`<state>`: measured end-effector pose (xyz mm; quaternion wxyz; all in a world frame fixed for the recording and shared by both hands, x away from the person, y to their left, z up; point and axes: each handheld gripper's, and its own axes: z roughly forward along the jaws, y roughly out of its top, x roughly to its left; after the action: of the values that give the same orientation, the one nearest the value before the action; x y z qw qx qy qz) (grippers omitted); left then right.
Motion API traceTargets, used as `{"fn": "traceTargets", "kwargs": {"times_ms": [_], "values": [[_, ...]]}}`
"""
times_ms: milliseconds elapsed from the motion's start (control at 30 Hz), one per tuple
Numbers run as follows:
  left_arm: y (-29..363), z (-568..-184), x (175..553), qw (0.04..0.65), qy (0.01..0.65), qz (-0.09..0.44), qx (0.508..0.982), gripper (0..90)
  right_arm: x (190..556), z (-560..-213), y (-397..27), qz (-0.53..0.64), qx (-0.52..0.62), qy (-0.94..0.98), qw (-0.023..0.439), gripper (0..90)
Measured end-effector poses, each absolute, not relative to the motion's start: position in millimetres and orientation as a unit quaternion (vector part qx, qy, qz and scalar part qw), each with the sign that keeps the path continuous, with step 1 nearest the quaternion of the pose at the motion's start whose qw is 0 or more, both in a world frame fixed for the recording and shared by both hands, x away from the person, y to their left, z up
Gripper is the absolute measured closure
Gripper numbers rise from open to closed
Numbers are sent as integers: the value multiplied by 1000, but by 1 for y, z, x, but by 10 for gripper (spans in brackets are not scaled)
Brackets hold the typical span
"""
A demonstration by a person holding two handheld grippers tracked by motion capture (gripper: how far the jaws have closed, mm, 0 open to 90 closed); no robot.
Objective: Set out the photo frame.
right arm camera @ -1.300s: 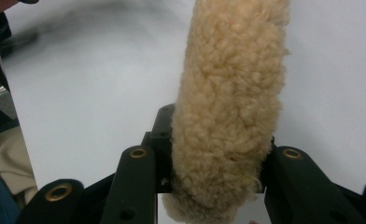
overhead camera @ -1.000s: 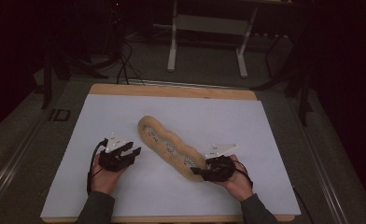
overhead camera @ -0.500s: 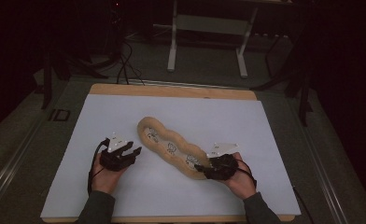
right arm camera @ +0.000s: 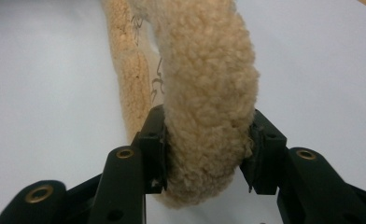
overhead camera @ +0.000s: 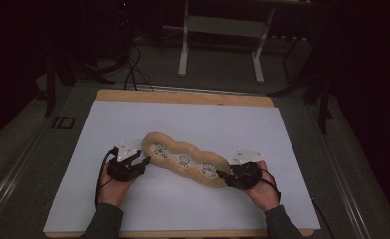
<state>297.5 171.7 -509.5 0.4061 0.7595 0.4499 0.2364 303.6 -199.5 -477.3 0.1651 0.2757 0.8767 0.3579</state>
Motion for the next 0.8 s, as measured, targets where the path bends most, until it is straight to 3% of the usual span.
{"fn": "traceTargets", "kwargs": {"times_ms": [800], "values": [[170, -513, 302, 408, 449, 242, 757, 556, 308, -481, -208, 370, 311, 861, 161, 539]]}}
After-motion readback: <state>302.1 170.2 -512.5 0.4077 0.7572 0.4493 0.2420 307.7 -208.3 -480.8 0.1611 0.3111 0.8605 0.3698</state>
